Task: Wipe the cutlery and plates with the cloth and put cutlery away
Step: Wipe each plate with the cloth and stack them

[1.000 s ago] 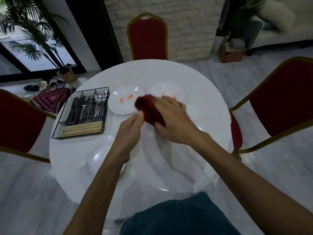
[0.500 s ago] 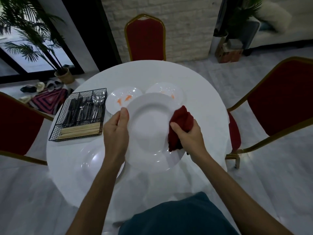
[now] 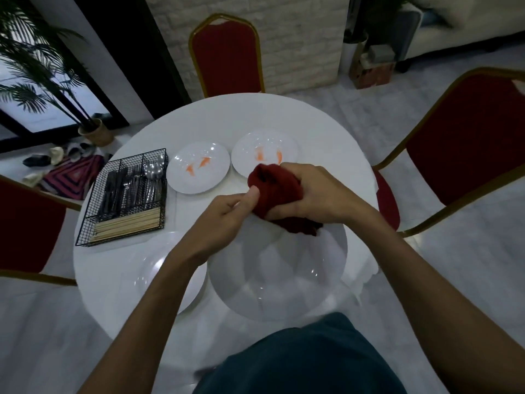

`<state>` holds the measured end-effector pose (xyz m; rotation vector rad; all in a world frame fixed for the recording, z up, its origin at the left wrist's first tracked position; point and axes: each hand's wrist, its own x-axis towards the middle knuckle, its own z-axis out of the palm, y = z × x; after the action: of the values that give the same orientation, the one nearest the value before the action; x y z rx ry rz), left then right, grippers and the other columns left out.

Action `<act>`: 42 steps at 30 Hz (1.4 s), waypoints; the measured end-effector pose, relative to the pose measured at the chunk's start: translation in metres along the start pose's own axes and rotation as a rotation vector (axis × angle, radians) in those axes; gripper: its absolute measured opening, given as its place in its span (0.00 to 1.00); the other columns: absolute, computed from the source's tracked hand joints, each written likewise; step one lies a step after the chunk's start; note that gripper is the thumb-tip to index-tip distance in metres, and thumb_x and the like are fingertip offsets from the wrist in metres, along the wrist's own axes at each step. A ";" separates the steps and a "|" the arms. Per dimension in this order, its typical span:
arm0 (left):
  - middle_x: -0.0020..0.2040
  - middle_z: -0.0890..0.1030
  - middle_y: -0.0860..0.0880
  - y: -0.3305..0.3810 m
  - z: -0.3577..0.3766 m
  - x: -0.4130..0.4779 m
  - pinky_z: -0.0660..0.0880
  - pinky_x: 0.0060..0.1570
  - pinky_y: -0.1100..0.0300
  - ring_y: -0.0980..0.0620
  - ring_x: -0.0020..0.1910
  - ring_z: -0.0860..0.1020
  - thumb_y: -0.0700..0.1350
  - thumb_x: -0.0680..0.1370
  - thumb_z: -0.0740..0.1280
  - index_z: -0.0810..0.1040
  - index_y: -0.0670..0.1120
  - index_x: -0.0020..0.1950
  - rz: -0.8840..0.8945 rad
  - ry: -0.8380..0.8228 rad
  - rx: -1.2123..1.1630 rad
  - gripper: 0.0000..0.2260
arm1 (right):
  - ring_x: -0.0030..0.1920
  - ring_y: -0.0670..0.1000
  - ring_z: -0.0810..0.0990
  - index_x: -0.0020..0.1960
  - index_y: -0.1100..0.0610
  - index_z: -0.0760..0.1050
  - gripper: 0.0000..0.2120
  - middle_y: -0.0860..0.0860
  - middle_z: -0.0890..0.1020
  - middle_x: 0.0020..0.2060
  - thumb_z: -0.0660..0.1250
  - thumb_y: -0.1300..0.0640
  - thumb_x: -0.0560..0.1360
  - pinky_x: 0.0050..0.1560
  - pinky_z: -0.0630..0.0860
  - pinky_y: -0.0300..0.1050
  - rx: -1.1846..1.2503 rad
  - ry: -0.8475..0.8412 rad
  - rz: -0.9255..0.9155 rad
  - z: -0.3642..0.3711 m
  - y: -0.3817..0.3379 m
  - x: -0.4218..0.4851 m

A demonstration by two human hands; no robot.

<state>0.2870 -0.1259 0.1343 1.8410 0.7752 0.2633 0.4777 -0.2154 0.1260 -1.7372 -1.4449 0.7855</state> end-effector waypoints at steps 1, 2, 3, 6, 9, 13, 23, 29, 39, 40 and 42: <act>0.38 0.83 0.56 0.000 -0.002 -0.001 0.74 0.46 0.64 0.61 0.40 0.78 0.63 0.79 0.58 0.84 0.51 0.40 0.026 0.048 0.006 0.22 | 0.50 0.41 0.82 0.58 0.42 0.79 0.24 0.40 0.85 0.48 0.82 0.45 0.65 0.48 0.79 0.39 0.024 0.019 0.019 -0.002 0.003 -0.001; 0.37 0.82 0.55 -0.001 -0.006 -0.001 0.74 0.45 0.62 0.60 0.38 0.78 0.62 0.79 0.58 0.83 0.48 0.39 0.032 0.088 -0.002 0.23 | 0.51 0.40 0.82 0.59 0.39 0.78 0.25 0.38 0.84 0.49 0.82 0.43 0.65 0.50 0.78 0.38 0.038 0.042 0.045 -0.002 0.008 -0.002; 0.36 0.81 0.52 -0.001 -0.010 -0.002 0.74 0.44 0.58 0.56 0.38 0.78 0.62 0.79 0.59 0.81 0.44 0.39 0.018 0.122 -0.033 0.24 | 0.53 0.39 0.81 0.62 0.38 0.78 0.26 0.37 0.84 0.50 0.81 0.42 0.66 0.53 0.78 0.39 0.054 0.074 0.082 0.000 0.015 -0.004; 0.35 0.83 0.50 0.004 -0.021 -0.002 0.76 0.37 0.59 0.53 0.35 0.80 0.58 0.82 0.60 0.83 0.46 0.37 -0.048 0.301 -0.163 0.23 | 0.56 0.43 0.83 0.64 0.40 0.79 0.28 0.40 0.86 0.53 0.81 0.41 0.66 0.58 0.80 0.46 0.301 0.283 0.205 0.019 0.038 -0.013; 0.40 0.81 0.44 0.004 -0.020 0.001 0.77 0.42 0.53 0.49 0.40 0.79 0.60 0.82 0.60 0.82 0.47 0.40 -0.041 0.546 -0.269 0.22 | 0.46 0.51 0.88 0.54 0.54 0.84 0.14 0.50 0.89 0.45 0.80 0.50 0.71 0.49 0.84 0.51 0.747 0.542 0.360 0.053 0.042 -0.021; 0.51 0.85 0.51 -0.001 0.008 0.000 0.79 0.59 0.46 0.51 0.53 0.83 0.65 0.80 0.60 0.83 0.49 0.51 -0.123 0.771 -0.551 0.22 | 0.33 0.59 0.86 0.50 0.65 0.82 0.17 0.60 0.87 0.36 0.75 0.49 0.76 0.32 0.82 0.48 0.911 0.607 0.540 0.086 0.034 -0.025; 0.59 0.85 0.52 0.004 -0.023 -0.007 0.74 0.65 0.48 0.50 0.61 0.82 0.56 0.84 0.59 0.86 0.58 0.55 -0.200 0.117 -0.453 0.15 | 0.46 0.40 0.85 0.57 0.43 0.80 0.20 0.40 0.86 0.46 0.81 0.44 0.68 0.46 0.80 0.36 0.090 0.107 0.146 -0.024 0.020 -0.004; 0.46 0.85 0.57 0.008 -0.008 0.007 0.74 0.53 0.61 0.61 0.49 0.81 0.56 0.84 0.58 0.84 0.51 0.46 -0.030 0.149 -0.157 0.18 | 0.50 0.42 0.81 0.60 0.45 0.80 0.27 0.41 0.84 0.49 0.81 0.38 0.64 0.51 0.78 0.40 -0.183 0.093 -0.025 -0.024 -0.004 0.018; 0.60 0.84 0.51 0.015 0.007 0.021 0.74 0.67 0.46 0.49 0.63 0.80 0.62 0.82 0.58 0.83 0.53 0.57 -0.045 0.719 -0.575 0.19 | 0.32 0.47 0.86 0.51 0.62 0.81 0.15 0.50 0.87 0.33 0.78 0.52 0.74 0.29 0.79 0.40 0.962 0.840 0.480 0.064 0.026 -0.003; 0.63 0.82 0.53 0.014 0.015 0.023 0.72 0.69 0.48 0.52 0.66 0.78 0.63 0.82 0.58 0.81 0.52 0.62 -0.056 0.743 -0.596 0.20 | 0.29 0.48 0.85 0.51 0.62 0.82 0.16 0.51 0.86 0.32 0.77 0.50 0.74 0.26 0.76 0.38 1.018 0.844 0.557 0.072 0.025 -0.008; 0.68 0.77 0.56 0.006 0.027 0.022 0.69 0.72 0.49 0.55 0.69 0.74 0.65 0.80 0.58 0.75 0.53 0.70 -0.104 0.706 -0.640 0.24 | 0.28 0.51 0.84 0.48 0.61 0.82 0.16 0.53 0.86 0.32 0.76 0.48 0.75 0.25 0.76 0.40 1.012 0.793 0.611 0.076 0.027 -0.015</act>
<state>0.3198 -0.1337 0.1253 1.0802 1.0974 1.0031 0.4269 -0.2217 0.0619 -1.3549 0.0859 0.7748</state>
